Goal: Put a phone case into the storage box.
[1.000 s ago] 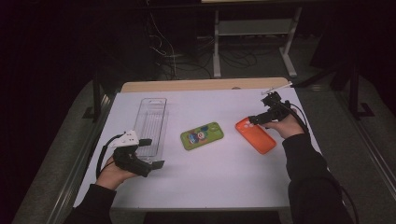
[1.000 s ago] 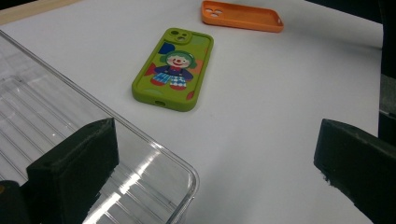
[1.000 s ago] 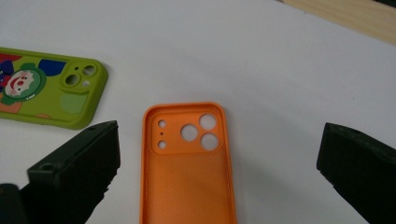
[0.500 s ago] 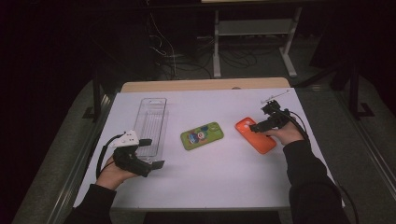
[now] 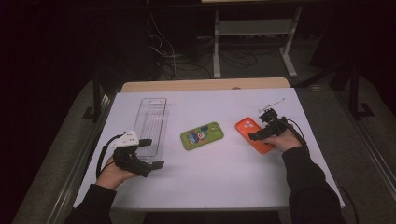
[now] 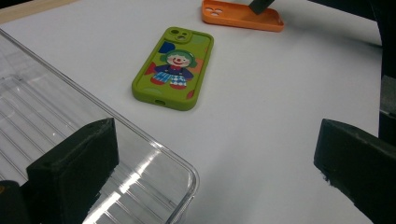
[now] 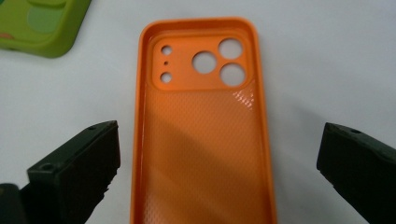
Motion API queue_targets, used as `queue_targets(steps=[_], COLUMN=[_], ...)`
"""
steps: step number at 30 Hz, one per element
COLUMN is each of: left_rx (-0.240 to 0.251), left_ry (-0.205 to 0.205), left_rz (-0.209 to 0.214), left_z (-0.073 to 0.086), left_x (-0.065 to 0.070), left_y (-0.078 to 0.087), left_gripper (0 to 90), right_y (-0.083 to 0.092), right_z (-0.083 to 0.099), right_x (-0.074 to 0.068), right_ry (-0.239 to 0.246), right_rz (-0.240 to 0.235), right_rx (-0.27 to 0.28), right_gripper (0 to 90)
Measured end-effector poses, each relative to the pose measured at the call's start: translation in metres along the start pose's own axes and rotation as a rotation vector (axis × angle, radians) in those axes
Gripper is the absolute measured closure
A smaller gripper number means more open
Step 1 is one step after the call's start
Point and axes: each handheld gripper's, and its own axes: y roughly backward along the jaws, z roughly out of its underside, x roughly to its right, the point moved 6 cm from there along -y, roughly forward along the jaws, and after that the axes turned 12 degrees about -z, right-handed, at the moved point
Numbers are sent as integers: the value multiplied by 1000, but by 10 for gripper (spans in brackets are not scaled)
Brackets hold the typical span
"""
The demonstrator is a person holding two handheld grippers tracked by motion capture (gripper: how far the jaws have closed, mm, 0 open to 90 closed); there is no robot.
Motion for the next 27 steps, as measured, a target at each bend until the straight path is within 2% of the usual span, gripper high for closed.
queue_targets(steps=[4,7,8,9,10,12,15,21,27], left_rx=[0,-2,-2,-2,-3,-5,-9,-10,-15], left_ry=[0,-1,0,-1,-2,10,20,17,14], left_rz=[0,0,0,0,-1,-1,-2,-2,-3], left_z=[0,0,0,0,0,1,1,1,1], left_x=[0,0,0,0,0,0,0,0,0], left_y=[0,0,0,0,0,1,1,2,2], left_gripper=[0,0,0,0,0,0,0,0,0], right_y=[-4,-5,-6,-6,-6,-7,-9,-12,-14], right_z=[6,9,10,11,12,15,20,22,23], right_x=[-3,-3,-5,-4,-6,-7,-9,-8,-11], right_ry=[-6,13,3,20,9,14,30,46,58], right_rz=[-9,-14,-16,-16,-19,-23,-18,-5,-3], right_rx=[-13,-20,-21,-22,-26,-28,-52,-64,-70], right_gripper=[0,0,0,0,0,0,0,0,51])
